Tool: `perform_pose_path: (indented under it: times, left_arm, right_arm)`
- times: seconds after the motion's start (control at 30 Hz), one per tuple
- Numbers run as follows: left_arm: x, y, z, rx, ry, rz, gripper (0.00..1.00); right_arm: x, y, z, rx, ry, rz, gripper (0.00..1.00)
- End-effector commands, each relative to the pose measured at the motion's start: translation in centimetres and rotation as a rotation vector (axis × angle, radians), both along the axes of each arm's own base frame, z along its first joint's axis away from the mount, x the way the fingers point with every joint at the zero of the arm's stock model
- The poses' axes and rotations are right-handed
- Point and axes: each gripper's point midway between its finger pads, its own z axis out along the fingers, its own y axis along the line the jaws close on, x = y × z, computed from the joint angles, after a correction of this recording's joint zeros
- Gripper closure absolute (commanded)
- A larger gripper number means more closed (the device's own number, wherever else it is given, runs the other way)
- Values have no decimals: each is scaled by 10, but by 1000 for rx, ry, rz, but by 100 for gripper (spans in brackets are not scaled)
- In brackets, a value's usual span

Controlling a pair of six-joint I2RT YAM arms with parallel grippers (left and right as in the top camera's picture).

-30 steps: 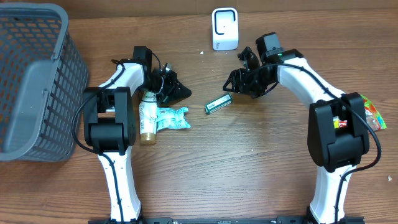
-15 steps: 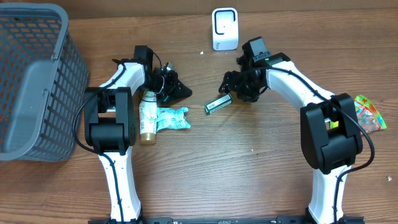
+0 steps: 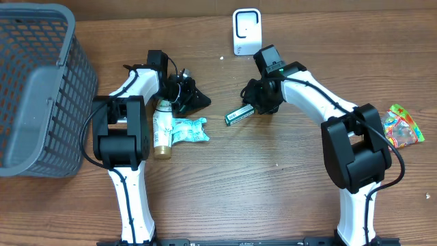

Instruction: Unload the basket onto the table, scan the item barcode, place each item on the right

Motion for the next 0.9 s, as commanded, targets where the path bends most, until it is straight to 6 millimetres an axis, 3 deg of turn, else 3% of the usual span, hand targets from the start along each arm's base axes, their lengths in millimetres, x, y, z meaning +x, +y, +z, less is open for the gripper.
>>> perform_pose_path:
  times: [0.0,0.33,0.53,0.7,0.87]
  left_arm:
    - [-9,7,-36,112,35,-22,94]
    - [-9,7,-36,111,35,-21,94]
    - [-9,7,-36,111,35,-21,94]
    - [-9,7,-36,111,35,-22,94]
    - [-9,7,-36,110,33,-24,93]
  right_arm:
    - [-1,0,-6,-36,1,-42,50]
    - [-12,-2,-9,-55,42,-36,50]
    - [-17,4,-10,-59,50,-21,63]
    - [-33,6,-11,-45,114,-1,64]
    - [-49,16,-7,25,113,246,63]
